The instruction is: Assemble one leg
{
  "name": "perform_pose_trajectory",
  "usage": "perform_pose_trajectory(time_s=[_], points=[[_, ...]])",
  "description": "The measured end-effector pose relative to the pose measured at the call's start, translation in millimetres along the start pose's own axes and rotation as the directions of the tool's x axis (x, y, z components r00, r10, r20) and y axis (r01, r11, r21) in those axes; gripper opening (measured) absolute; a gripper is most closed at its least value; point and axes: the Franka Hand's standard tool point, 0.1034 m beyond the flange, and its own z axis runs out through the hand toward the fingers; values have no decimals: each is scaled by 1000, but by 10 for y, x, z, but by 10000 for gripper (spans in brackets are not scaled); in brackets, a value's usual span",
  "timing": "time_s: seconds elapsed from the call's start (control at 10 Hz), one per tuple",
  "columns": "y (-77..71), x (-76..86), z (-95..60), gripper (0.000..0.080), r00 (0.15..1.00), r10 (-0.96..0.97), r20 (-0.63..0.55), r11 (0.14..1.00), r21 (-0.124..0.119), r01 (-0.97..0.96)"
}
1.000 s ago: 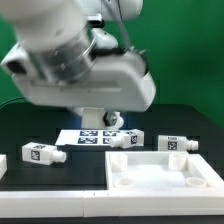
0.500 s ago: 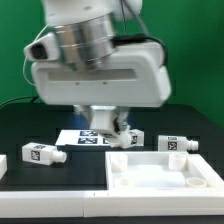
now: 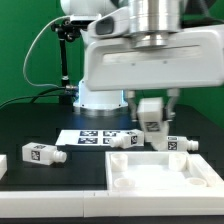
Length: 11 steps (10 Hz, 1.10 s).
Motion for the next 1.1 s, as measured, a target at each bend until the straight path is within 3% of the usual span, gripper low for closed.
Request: perform_pose_trajectory(time_s=[0.2,0.3,0.5,0.6,0.7,0.9,1.1], points=[[-185,-46,9,284,991,-14,-132,998,53,21],[-350,-193,54,284,986,-5,-164,997,70,16],[-735,-403,130,284,960,-56,-274,994,73,78],[-746,-413,163,284,936,-88,-340,993,44,109],[-761,-415,176,284,912,-90,-400,993,39,114],[-707,-388,168,284,909,-142,-391,988,-2,154],[-644,-320,120,284,874,-280,-397,960,-84,269]])
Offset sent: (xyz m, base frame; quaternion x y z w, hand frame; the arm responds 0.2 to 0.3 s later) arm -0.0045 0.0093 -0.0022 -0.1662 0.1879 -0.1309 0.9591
